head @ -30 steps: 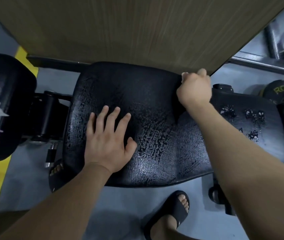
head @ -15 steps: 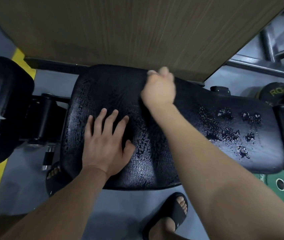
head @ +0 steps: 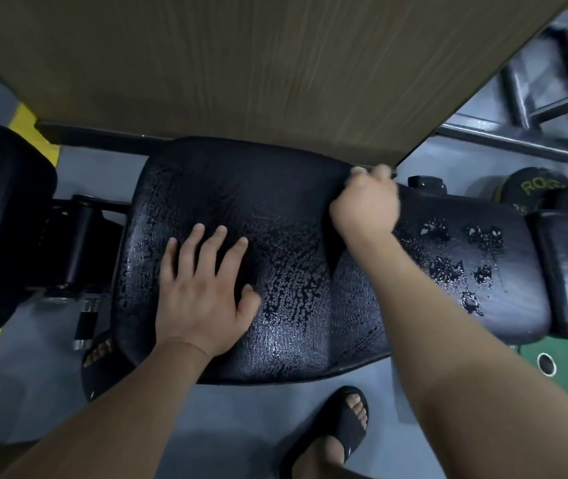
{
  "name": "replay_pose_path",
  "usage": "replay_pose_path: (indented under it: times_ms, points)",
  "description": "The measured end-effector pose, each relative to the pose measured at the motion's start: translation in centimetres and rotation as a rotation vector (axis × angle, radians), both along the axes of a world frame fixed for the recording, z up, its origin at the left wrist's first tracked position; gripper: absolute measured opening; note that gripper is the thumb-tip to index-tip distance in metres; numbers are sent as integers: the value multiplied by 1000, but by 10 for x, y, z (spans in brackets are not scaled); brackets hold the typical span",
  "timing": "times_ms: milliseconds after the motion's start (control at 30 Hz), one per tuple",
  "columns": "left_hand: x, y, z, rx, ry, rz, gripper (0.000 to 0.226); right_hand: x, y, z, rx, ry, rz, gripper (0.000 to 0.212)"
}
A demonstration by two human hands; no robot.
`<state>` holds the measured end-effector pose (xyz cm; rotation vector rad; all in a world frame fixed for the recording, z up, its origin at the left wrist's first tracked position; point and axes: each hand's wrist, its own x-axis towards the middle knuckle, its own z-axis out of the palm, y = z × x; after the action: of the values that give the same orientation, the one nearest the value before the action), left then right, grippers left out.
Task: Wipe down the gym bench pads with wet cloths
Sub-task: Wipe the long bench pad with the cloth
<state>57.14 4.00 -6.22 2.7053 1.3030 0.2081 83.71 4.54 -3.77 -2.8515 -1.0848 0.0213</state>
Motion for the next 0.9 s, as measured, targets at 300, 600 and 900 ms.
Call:
replay_pose_path:
  times_ms: [300, 600, 900]
  points:
    - [1, 1, 3, -55, 40, 12, 66, 61, -44, 8, -85, 76, -180, 35]
    - [1, 0, 1, -40, 30, 16, 64, 36, -49, 4, -29, -1, 113, 38]
    - [1, -1, 1, -34, 10, 19, 64, 11, -62, 0, 36, 12, 326, 27]
